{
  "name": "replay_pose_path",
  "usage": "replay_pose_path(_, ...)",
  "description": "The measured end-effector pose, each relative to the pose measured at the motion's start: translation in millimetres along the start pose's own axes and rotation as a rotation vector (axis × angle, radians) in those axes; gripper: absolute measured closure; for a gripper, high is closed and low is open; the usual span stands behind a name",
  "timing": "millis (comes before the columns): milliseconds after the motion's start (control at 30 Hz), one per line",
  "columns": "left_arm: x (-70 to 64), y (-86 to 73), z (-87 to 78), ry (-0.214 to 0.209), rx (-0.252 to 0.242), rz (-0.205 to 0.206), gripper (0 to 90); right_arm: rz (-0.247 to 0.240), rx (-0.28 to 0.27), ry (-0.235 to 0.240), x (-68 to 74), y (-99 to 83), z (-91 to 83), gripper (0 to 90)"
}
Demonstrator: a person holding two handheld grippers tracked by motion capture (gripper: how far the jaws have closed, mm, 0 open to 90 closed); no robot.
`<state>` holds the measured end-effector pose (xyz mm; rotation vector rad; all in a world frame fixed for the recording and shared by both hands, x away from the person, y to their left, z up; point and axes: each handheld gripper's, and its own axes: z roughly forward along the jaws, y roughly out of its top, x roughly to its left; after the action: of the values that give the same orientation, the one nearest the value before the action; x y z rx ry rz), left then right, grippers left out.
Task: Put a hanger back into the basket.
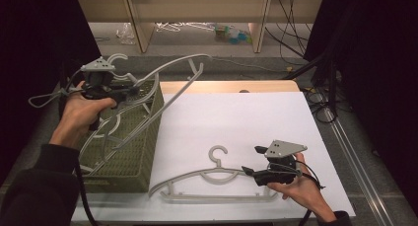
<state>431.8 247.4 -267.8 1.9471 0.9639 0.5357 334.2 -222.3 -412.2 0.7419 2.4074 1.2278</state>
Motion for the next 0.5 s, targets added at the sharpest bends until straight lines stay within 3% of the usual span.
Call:
replay_pose_path(167,14.7,-8.8,-6.4,0.053,0.005,0.023,80.4,0.003,0.006,0.003,0.2,-0.2,0.5,22.9)
replay_pose_path(400,32.3,-22.4,-12.3,0.089,0.022,-0.017,80.5,0.000,0.004,0.004,0.4,0.0,0.4,22.8)
replay_pose_path(500,41.5,-28.8,-16.1,0.103,0.040,-0.011,80.4,0.001,0.005,0.003,0.1,0.0,0.2,22.8)
